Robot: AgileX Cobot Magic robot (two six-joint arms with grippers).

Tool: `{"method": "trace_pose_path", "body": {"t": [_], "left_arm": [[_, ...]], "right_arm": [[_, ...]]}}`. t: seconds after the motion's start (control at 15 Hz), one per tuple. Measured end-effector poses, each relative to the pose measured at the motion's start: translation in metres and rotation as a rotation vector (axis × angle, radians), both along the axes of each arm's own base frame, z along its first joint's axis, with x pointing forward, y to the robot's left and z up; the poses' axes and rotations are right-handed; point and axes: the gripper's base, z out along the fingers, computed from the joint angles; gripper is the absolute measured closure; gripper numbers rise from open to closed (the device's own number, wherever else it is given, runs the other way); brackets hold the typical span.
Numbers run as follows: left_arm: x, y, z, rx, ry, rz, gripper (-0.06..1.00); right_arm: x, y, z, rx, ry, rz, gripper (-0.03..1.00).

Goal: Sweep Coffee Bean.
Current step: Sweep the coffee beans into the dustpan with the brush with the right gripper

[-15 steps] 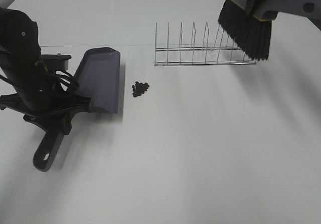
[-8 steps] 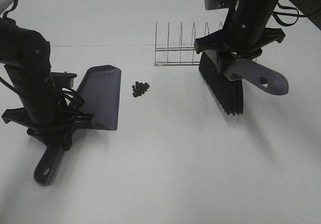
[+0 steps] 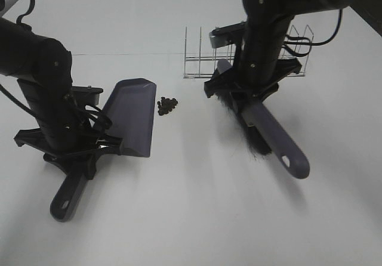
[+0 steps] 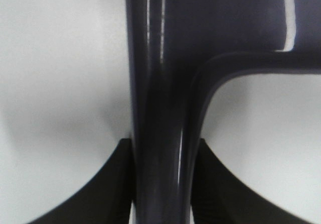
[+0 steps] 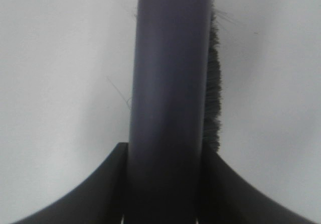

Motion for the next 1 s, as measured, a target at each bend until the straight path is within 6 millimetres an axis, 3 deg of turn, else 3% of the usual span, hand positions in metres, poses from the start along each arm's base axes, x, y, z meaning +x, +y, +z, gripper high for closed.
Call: {"method": "trace_pose_path", "body": {"t": [0.27,0.67,0.87,1.0], "left_arm": [[0.000,-0.001,0.000,-0.009,0.002,0.009,0.68],[0.000,-0.001,0.000,-0.011,0.002,0.011,0.68],[0.000,-0.001,0.000,-0.011,0.002,0.011,0.68],[0.000,-0.001,0.000,-0.011,0.002,0.011,0.68]], "right_arm": [[0.002,0.062,-0.016,-0.071,0.060,0.116,0.68],[-0.008,0.153,-0.012,0.007,0.092,0.278,0.68],[-0.012,0.170,0.000,0.057,0.073,0.301,0.68],[-0.004,0.169,0.017,0.033,-0.008,0.307,0.68]]}}
